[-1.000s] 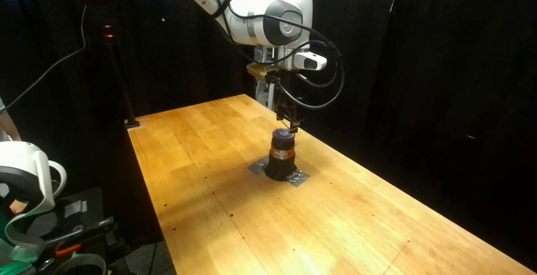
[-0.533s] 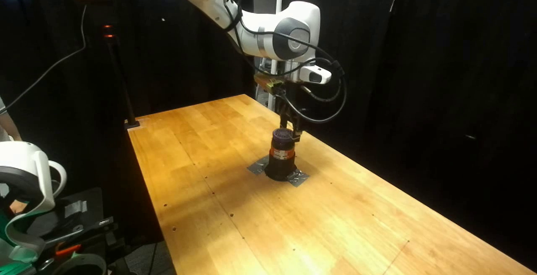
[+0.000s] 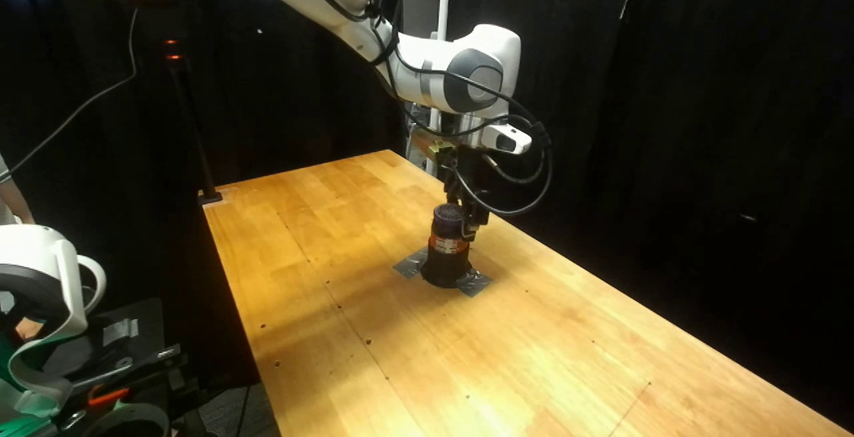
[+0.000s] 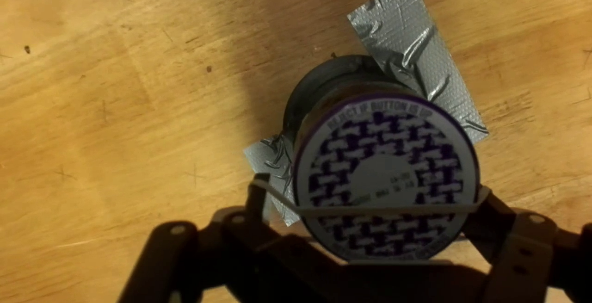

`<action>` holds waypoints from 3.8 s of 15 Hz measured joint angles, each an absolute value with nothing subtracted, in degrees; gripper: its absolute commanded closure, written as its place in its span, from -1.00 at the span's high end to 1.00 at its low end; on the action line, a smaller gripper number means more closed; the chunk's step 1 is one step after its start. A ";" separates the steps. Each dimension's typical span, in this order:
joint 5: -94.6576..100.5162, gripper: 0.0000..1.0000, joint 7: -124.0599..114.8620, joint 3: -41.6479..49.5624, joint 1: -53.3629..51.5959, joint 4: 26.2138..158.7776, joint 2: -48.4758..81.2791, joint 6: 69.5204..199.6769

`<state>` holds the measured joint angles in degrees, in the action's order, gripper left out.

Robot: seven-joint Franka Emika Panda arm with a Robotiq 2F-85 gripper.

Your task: Put a rubber band around the cup

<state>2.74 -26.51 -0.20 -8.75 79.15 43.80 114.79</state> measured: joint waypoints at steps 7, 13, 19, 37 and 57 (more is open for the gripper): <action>0.80 1.00 -26.13 -0.22 -8.67 80.65 41.87 113.22; -1.53 1.00 -22.91 -0.65 -8.47 90.63 35.33 115.47; -5.29 1.00 -19.97 -1.16 -7.40 99.49 32.28 120.87; 15.63 -0.87 -55.27 5.65 -17.30 135.33 13.01 166.25; 47.78 -0.90 -117.96 67.04 -76.79 134.07 33.61 183.61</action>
